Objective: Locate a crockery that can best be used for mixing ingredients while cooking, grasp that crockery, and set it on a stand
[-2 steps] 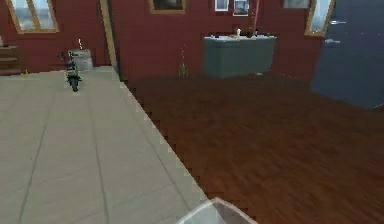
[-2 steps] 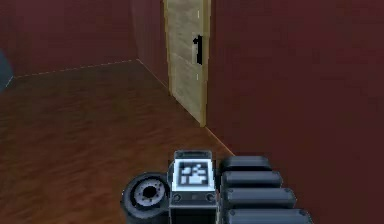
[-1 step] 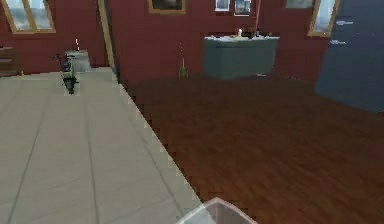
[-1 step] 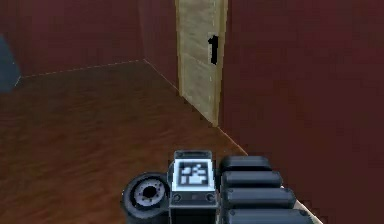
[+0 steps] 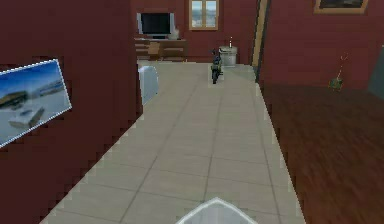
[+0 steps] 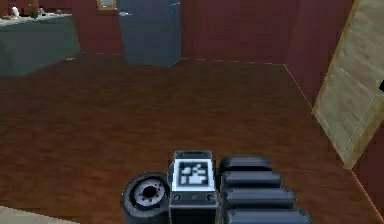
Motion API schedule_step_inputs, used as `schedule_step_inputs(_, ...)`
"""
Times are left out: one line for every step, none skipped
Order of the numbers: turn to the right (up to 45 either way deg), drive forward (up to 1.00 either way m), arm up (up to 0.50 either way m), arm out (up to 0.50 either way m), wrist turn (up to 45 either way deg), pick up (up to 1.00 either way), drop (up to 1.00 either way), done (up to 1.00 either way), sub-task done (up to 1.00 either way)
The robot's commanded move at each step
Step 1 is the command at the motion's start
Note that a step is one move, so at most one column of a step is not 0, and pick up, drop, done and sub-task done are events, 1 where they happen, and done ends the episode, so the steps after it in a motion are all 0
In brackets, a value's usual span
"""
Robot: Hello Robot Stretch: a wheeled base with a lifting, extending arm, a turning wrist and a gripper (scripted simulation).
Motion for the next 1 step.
schedule_step_inputs(0.0, 1.00, 0.00, 0.00, 0.0, 0.00, 0.00, 0.00, 0.00)
